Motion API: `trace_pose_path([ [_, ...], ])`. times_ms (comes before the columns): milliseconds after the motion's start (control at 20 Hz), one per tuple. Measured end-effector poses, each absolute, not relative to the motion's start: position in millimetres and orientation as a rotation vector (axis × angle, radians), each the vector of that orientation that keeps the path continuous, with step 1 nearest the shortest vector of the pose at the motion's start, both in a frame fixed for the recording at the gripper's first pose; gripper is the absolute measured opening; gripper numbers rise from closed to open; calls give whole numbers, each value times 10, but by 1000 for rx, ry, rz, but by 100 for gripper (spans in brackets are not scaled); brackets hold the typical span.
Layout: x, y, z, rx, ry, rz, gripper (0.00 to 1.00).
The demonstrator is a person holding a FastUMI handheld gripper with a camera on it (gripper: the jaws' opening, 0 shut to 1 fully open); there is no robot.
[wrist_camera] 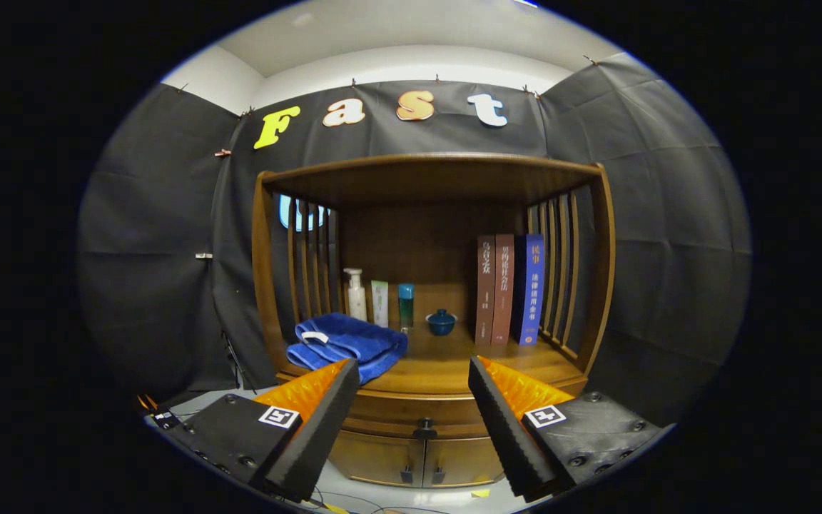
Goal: Pull open the drawer, take out the items inside it, and place them on the countertop above the cabinet.
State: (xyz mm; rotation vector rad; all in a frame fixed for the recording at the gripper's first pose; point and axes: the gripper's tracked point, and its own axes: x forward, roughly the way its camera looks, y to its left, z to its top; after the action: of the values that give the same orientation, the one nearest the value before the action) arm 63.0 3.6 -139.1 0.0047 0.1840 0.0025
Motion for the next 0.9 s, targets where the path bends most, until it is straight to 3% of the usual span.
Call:
trace_pose_path([
  [600,1139,-124,-3218,76,430,-47,98],
  [900,1294,-107,-3715,66,528,-64,96],
])
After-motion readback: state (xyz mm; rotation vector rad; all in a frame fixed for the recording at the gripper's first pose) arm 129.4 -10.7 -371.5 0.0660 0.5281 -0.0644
